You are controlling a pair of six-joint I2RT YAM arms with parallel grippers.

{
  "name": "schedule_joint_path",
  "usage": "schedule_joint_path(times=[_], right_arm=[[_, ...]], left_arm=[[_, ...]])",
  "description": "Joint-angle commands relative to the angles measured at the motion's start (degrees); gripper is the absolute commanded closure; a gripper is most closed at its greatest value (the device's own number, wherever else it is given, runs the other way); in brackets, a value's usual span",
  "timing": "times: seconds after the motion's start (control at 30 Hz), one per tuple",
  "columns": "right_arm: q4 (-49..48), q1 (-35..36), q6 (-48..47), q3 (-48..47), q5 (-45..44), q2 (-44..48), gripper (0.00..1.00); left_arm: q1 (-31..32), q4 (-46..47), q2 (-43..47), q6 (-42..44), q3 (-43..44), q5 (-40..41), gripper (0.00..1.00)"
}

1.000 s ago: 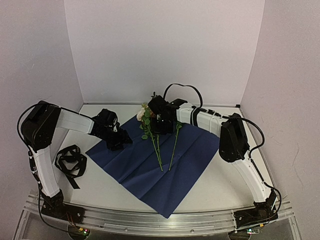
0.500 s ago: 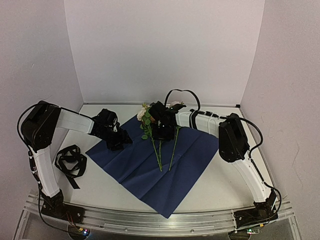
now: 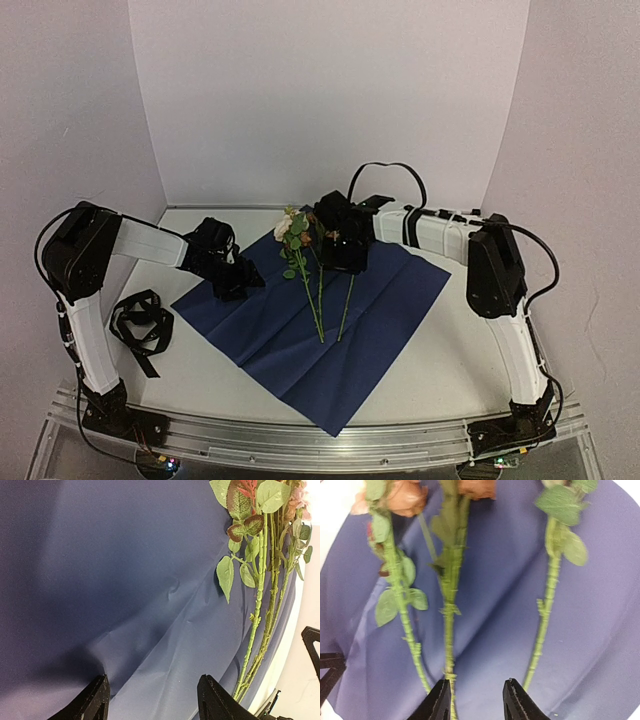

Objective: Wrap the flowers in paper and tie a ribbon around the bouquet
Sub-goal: Adjust the fake flower on the flattened wrapping paper.

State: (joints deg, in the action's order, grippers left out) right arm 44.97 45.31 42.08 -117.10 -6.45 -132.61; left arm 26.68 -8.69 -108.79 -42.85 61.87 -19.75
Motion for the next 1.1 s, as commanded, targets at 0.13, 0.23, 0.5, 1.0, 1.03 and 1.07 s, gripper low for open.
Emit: schedule_joint_path(times=[0.13,0.23,0.5,1.0,1.03,1.07], right_arm=[[0.2,-0.6,3.4,7.1,-0.7,2.5,0.64],[0.0,-0.2,3.9,8.1,-0.1,2.4,0.65],[-0.1,1.3,5.7,10.0,1.5,1.2,0.66],[-3.8,3.8,8.3,18.6,0.1,3.9,0.79],[-3.8,4.1,8.2,18.9,-0.5,4.4,0.82],[-3.8,4.3,8.1,19.2,-0.9,4.9,0.85]], left_arm=[[0.0,-0.2,-0.9,1.0,1.5,-0.5,0.38],[0.0,-0.1,-1.0,0.9,1.3,-0.5,0.38],[0.0,0.8,-0.5,0.4,0.1,-0.7,0.38],[0.0,2.5,2.6,-1.0,-5.5,-0.1,0.38],[0.0,2.3,2.8,-1.0,-5.7,0.0,0.38],[0.0,2.2,3.0,-0.9,-5.9,0.1,0.38]])
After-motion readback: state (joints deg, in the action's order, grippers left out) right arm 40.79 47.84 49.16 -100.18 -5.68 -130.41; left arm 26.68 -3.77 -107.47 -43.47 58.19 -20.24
